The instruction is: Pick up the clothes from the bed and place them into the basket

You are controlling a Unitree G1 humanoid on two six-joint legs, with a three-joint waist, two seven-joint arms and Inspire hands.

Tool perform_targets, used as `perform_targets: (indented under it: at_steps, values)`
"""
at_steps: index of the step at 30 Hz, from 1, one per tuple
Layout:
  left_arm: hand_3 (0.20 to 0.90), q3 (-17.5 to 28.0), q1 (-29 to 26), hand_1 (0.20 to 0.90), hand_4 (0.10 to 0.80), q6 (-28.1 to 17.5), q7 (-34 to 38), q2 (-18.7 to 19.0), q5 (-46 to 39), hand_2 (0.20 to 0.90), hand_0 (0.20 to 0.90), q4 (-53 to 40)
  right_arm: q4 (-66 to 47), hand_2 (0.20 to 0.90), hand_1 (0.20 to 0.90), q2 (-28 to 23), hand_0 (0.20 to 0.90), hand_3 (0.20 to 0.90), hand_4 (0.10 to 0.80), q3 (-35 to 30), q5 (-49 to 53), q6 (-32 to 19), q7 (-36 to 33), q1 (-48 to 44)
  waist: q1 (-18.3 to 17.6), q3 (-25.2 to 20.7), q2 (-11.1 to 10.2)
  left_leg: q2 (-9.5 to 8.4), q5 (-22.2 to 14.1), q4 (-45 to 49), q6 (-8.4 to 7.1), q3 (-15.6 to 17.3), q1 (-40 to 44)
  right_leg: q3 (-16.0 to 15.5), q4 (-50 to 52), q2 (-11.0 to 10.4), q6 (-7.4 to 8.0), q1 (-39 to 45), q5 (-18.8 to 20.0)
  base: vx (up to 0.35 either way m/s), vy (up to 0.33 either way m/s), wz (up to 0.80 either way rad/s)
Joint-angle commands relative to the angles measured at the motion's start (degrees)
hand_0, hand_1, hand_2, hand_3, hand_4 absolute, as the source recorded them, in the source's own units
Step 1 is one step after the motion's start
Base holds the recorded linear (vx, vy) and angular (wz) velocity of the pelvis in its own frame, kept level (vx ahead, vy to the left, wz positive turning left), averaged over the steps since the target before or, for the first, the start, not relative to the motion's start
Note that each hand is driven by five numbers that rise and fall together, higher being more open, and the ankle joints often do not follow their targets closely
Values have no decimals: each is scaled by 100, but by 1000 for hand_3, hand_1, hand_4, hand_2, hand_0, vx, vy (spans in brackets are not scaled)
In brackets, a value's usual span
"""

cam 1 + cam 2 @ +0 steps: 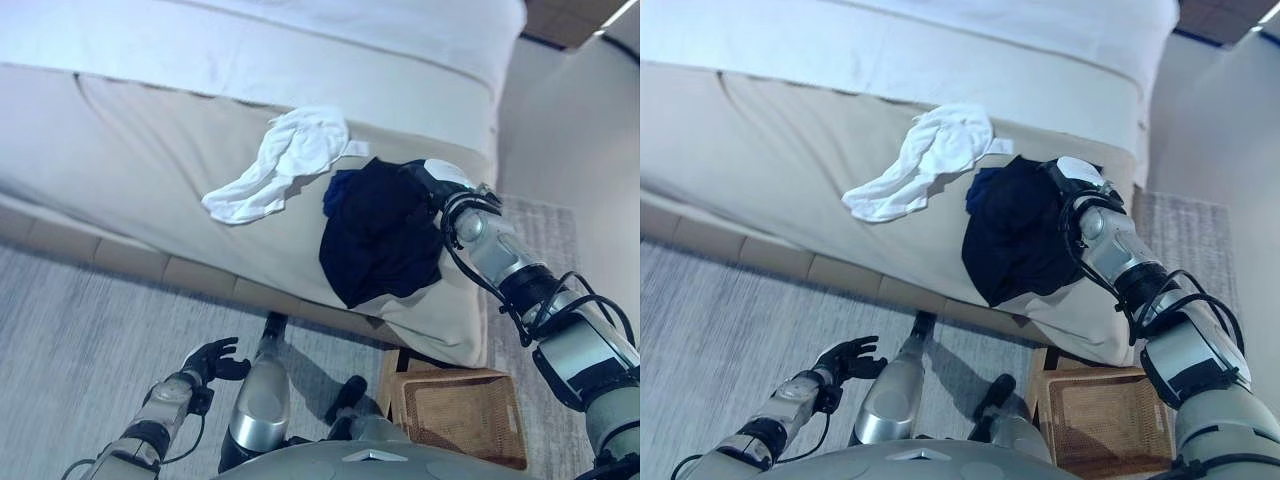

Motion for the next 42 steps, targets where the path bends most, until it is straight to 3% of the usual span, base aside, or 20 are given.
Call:
perform_targets:
  at_steps: [1,11,12,13,19,25,27,32,35,42]
  values:
    - [900,-311,-6,900,800,-213,-1,15,-162,900,900,-50,288,900,900,-345,900,900,800,285,-285,272,-486,-1390,257,125,60,-490,-1164,358,514,95,285,-57,865,45,-286,-475,-213,42,38,28]
    - [900,-315,130,900,800,-472,-206,-57,-344,900,900,-147,1693,900,900,-185,900,900,800,279,-1097,878,-184,-1566,497,233,511,-564,-870,124,486,-233,161,-338,1289,-208,-316,-635,-461,9,66,19]
    - [900,-326,134,900,800,-485,-230,-65,-348,900,900,-165,1780,474,474,-180,474,403,303,292,-1165,928,-78,-1565,510,230,526,-567,-852,107,484,-252,154,-351,1290,-217,-316,-636,-468,20,23,17]
    - [900,-342,149,900,800,-497,-262,-72,-339,900,900,-210,1893,300,300,-193,300,200,100,313,-1198,906,-14,-1541,533,227,539,-570,-837,98,479,-275,142,-372,1285,-226,-311,-632,-473,21,13,15]
    - [900,-384,208,900,800,-546,-331,-52,-254,900,900,-348,1749,300,300,-262,300,200,100,224,-979,769,-391,-1419,538,187,505,-532,-815,58,468,-258,163,-403,1239,-207,-304,-569,-444,37,-17,4]
    - [900,-198,423,900,800,-458,-253,38,-64,900,900,-384,221,300,300,-634,300,200,100,-163,-292,486,-1535,-1382,351,-20,239,-433,-879,13,460,-123,424,-264,1121,-72,-249,-340,-393,63,-56,-1]
    - [900,-110,551,900,800,-470,-204,-20,10,900,900,-308,-654,300,300,-751,300,200,100,-645,-99,66,-2448,-1271,220,-164,189,-404,-933,-4,476,-39,565,-171,1074,-30,-235,-246,-394,81,-12,-7]
    - [900,209,826,900,800,-562,-261,-223,305,900,900,62,-2405,300,300,-948,300,200,100,-1802,3,-719,-3545,-582,-62,-633,161,-435,-983,-27,561,172,824,-40,885,-20,-187,-54,-289,60,51,-17]
    - [900,267,948,900,800,-528,-233,-334,380,900,900,259,-3173,300,300,-1154,300,200,100,-2201,105,-887,-3847,-443,-226,-960,157,-424,-1102,-57,578,339,1060,60,764,-12,-140,86,-280,90,16,-23]
    - [900,323,1008,900,800,-265,-212,-398,644,900,900,465,-3784,300,300,-1698,300,200,100,-2817,628,-953,-4500,-216,-513,-1486,103,-399,-1332,-66,597,656,1406,211,671,-1,-105,282,-304,27,-33,-26]
